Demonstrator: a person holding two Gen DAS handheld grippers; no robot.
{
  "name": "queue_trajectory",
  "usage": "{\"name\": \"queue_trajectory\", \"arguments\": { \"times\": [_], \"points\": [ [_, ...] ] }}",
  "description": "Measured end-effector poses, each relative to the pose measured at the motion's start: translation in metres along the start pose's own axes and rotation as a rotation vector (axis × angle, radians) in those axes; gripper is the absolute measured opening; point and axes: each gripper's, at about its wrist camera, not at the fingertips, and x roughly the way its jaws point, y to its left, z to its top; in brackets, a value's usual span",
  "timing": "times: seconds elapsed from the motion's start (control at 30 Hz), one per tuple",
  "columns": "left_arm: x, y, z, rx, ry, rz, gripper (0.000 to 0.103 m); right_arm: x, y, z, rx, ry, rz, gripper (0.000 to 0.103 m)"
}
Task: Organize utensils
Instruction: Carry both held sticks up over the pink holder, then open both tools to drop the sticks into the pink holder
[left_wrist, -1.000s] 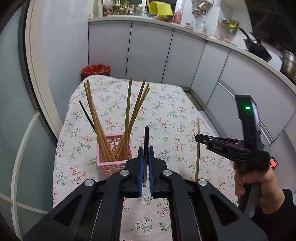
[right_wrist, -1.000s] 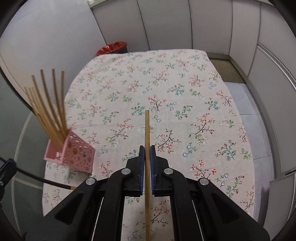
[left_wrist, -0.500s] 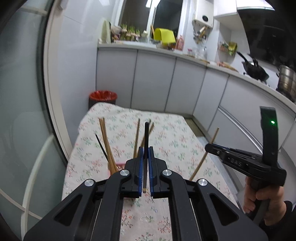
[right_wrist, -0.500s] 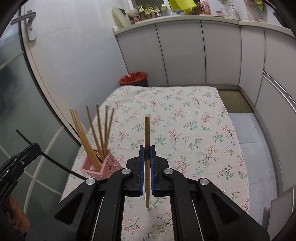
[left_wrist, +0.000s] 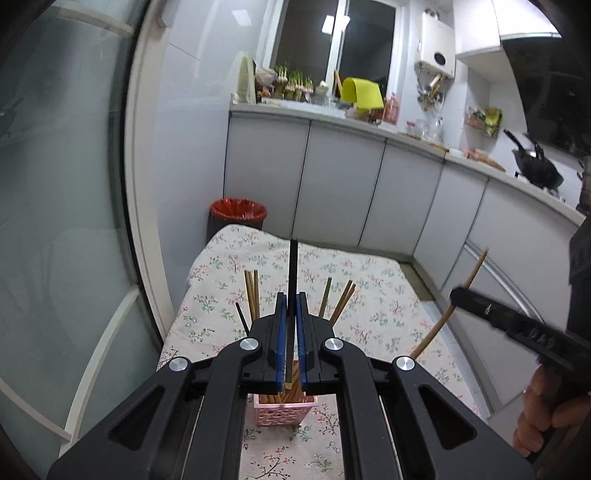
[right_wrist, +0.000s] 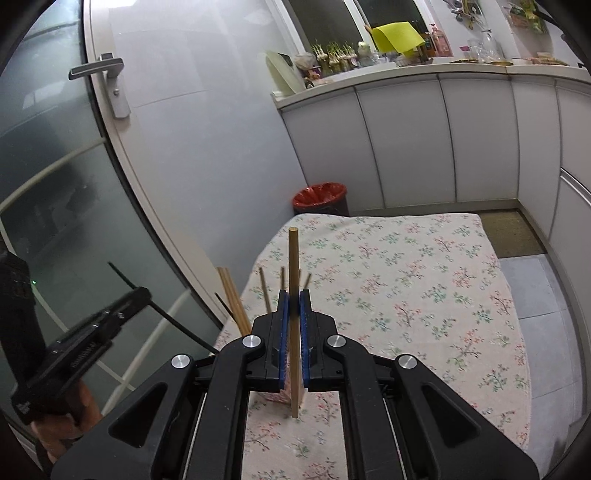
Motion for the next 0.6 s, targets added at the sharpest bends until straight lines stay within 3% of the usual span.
{"name": "queue_trajectory", "arguments": {
  "times": [0.37, 0.43, 0.5, 0.6],
  "points": [
    [0.061, 0.008, -0.019, 0.026, 0.128, 0.054, 0.006, 0.004, 0.017, 0.012, 0.011, -0.079, 0.057, 0.005],
    [0.063, 0.009, -0.020, 0.028, 0.133, 0.075, 0.011, 0.008, 0.019, 0.011, 0.010, -0.082, 0.062, 0.005],
    [0.057, 0.012, -0.020, 0.020, 0.120, 0.085, 0.037, 0.012, 0.019, 0.010, 0.009, -0.083, 0.063, 0.005],
    [0.047, 0.018, -0.020, 0.001, 0.106, 0.086, 0.044, 0.019, 0.022, 0.008, -0.002, -0.083, 0.061, 0.005]
  ]
}}
